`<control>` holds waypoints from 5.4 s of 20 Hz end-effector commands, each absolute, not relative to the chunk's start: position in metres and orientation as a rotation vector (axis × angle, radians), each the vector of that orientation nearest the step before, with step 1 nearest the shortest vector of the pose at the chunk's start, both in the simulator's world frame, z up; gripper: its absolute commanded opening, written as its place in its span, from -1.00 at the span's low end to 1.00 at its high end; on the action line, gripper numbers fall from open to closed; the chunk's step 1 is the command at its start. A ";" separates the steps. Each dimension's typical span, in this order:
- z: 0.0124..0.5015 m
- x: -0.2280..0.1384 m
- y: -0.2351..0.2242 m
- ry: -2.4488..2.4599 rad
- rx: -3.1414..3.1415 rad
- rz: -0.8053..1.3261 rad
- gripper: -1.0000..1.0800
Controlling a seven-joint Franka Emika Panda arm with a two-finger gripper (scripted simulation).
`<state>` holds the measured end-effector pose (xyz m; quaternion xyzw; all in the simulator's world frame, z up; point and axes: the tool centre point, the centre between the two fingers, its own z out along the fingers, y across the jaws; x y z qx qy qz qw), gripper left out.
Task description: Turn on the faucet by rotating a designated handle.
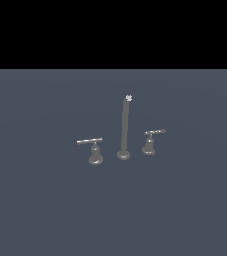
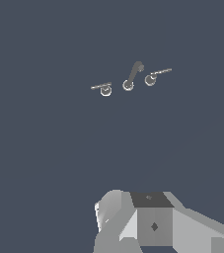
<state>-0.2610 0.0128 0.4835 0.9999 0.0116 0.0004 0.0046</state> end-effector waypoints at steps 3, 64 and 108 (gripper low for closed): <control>0.483 -0.261 0.013 0.033 3.132 0.001 -1.00; 0.157 -0.080 0.110 -1.624 2.696 -0.004 -1.00; 0.089 -0.059 0.104 -1.942 2.479 0.007 -1.00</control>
